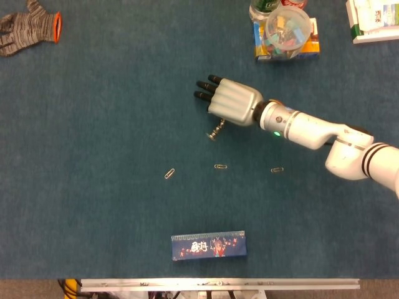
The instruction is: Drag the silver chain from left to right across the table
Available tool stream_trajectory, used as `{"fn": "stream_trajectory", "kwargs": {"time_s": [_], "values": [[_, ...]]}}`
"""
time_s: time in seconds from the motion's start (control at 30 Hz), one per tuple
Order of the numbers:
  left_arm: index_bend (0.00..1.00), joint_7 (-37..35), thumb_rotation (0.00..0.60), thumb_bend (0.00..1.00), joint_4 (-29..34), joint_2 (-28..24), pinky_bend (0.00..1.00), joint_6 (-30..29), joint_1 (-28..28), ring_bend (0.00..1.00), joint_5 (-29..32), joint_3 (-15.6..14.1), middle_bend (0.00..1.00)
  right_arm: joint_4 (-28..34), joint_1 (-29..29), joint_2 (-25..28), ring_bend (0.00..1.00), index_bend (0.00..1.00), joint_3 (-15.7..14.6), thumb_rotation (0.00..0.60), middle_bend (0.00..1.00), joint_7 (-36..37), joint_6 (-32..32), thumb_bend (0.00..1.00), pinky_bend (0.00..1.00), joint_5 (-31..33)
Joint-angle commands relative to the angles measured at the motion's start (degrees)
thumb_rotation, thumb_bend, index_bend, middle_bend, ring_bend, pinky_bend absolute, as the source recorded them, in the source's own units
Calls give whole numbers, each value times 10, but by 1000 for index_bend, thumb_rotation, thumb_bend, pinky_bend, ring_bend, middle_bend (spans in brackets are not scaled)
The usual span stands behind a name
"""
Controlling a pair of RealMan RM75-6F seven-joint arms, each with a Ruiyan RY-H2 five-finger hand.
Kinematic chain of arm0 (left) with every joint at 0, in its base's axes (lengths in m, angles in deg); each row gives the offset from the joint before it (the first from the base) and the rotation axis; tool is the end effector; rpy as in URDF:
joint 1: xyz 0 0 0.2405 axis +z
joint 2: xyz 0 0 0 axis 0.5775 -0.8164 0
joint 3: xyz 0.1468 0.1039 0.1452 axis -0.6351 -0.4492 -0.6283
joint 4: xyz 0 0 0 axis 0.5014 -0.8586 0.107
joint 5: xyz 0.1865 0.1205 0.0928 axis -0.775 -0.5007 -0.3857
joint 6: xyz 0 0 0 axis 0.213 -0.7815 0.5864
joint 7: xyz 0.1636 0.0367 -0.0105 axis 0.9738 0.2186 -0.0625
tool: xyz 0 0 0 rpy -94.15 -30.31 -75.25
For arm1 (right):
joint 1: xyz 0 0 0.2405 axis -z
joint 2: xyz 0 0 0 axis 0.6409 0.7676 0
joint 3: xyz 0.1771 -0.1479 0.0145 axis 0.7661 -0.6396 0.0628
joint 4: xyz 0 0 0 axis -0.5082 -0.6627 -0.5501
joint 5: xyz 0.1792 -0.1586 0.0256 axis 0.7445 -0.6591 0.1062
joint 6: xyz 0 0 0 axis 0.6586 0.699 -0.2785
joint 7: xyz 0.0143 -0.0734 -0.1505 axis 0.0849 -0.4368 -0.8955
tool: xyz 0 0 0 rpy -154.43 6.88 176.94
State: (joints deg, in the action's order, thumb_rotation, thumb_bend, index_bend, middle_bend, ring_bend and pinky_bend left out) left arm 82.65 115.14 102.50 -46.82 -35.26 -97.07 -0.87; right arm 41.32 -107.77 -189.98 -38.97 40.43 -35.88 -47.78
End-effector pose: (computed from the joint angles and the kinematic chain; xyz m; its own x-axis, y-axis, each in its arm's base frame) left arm -0.3649 0.1819 0.2013 0.4044 0.0300 0.9141 0.8268 0.4154 -0.3793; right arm -0.0801 -0.4075 -0.1440 0.8924 0.0370 0.4497 -0.2040 -0.8559 0.4752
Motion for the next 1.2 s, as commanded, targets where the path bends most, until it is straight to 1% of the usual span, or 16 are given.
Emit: {"fn": "stream_trajectory", "kwargs": {"time_s": [0.03,0.23,0.37,0.6,0.77,0.8,0.87,0.97,1.07,1.2], "values": [[521,1,600,125,1,-1,7,1,-1,56,0,0,184,-3,1,-1,22,522,-4,600,123,5,0,1000,141,-2],[521,0,600,124,-1,0,7,2,-1,55,0,0,185,15,10,16,22,522,-14,600,123,8,12,1000,141,-8],[521,1,600,125,-1,0,7,2,-1,56,-2,-1,185,42,19,39,22,522,-11,600,124,0,35,1000,141,-8],[521,1,600,125,2,0,7,-1,-1,56,-6,-2,184,118,42,82,22,508,19,600,123,-47,73,1000,141,18],[521,-2,600,125,4,-2,7,-4,1,55,-12,-3,185,183,83,99,22,508,52,600,123,-110,102,991,140,69],[521,-4,600,125,4,-3,7,-4,1,55,-13,-4,185,197,91,102,22,508,57,600,124,-123,105,973,140,81],[521,-7,600,124,6,-4,7,-6,2,56,-18,-4,185,230,109,109,22,508,69,600,130,-152,113,881,142,107],[521,-12,600,125,6,-6,7,-5,3,56,-24,-7,185,274,131,117,22,508,82,600,139,-197,124,771,144,143],[521,-19,600,125,7,-8,7,-5,4,56,-31,-9,185,312,155,120,22,508,95,600,142,-245,142,681,144,183],[521,-24,600,125,10,-10,7,-8,5,55,-38,-10,185,343,178,115,22,508,109,600,146,-296,164,598,143,227]]}}
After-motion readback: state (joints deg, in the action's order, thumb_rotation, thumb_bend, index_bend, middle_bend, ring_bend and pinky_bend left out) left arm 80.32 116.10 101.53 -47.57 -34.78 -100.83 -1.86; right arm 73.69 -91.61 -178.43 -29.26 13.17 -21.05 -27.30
